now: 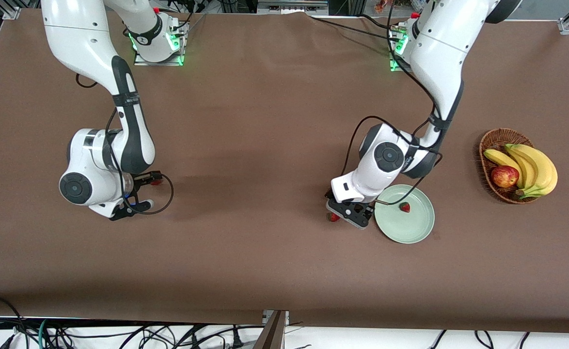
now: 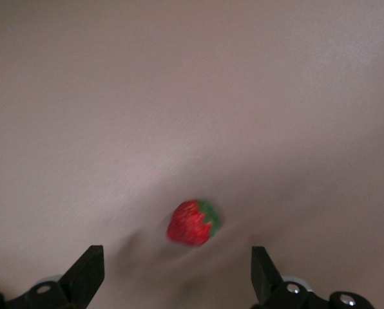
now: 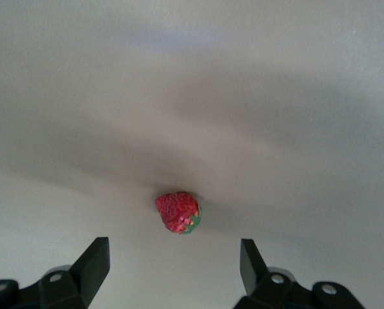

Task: Collect all strawberries into plate
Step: 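Grasp the second strawberry with the left gripper while the right gripper returns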

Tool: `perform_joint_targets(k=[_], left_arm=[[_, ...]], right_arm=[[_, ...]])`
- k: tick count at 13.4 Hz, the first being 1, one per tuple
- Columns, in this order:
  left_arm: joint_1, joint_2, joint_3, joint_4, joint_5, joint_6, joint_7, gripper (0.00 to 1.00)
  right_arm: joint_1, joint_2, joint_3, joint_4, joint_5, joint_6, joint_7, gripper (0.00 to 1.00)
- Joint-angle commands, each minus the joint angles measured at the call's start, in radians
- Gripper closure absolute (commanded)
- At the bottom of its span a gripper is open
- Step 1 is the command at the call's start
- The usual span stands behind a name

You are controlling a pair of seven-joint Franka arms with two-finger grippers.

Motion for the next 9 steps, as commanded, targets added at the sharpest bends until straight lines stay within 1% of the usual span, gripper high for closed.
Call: perform_joint_targets(k=[1,2,3,4,5,6,7,8,9], left_arm=[[-0.011,0.044,0.009,0.033,0.018,0.078,0.009,0.0],[-0.011,0.046,0.009,0.031,0.018,0.08,0.009,0.0],[-0.011,0.047,0.009,0.031,0.02,0.08,0.01,0.07],[-0.013,0.052,0.009,0.031,0.02,0.08,0.009,0.08],[-0.011,0.058,0.009,0.031,0.018,0.081,0.009,0.08],[-0.013,0.062,0.009,0.033,0.018,0.081,0.009,0.09],[-0.013,0.064,0.009,0.034,0.018,0.081,0.009,0.18],[-0.013,0.066,0.009,0.034,0.018,0.081,0.009,0.33],[-0.013,0.066,0.009,0.034,0.018,0.081,0.009,0.46]], right_arm=[[0.009,-0.036,0.003,-0.112,0.015,0.1,-0.014,0.18],[0.009,-0.036,0.005,-0.135,0.024,0.13,-0.016,0.2],[0.009,-0.036,0.005,-0.156,0.035,0.157,-0.022,0.22],[0.009,-0.036,0.006,-0.178,0.055,0.177,-0.034,0.25],[0.009,-0.036,0.006,-0.183,0.067,0.181,-0.04,0.3],[0.009,-0.036,0.008,-0.183,0.07,0.181,-0.04,0.32],[0.009,-0.036,0.01,-0.18,0.07,0.183,-0.04,0.35],[0.01,-0.035,0.013,-0.18,0.079,0.19,-0.04,0.36],[0.012,-0.03,0.014,-0.18,0.095,0.2,-0.04,0.36]])
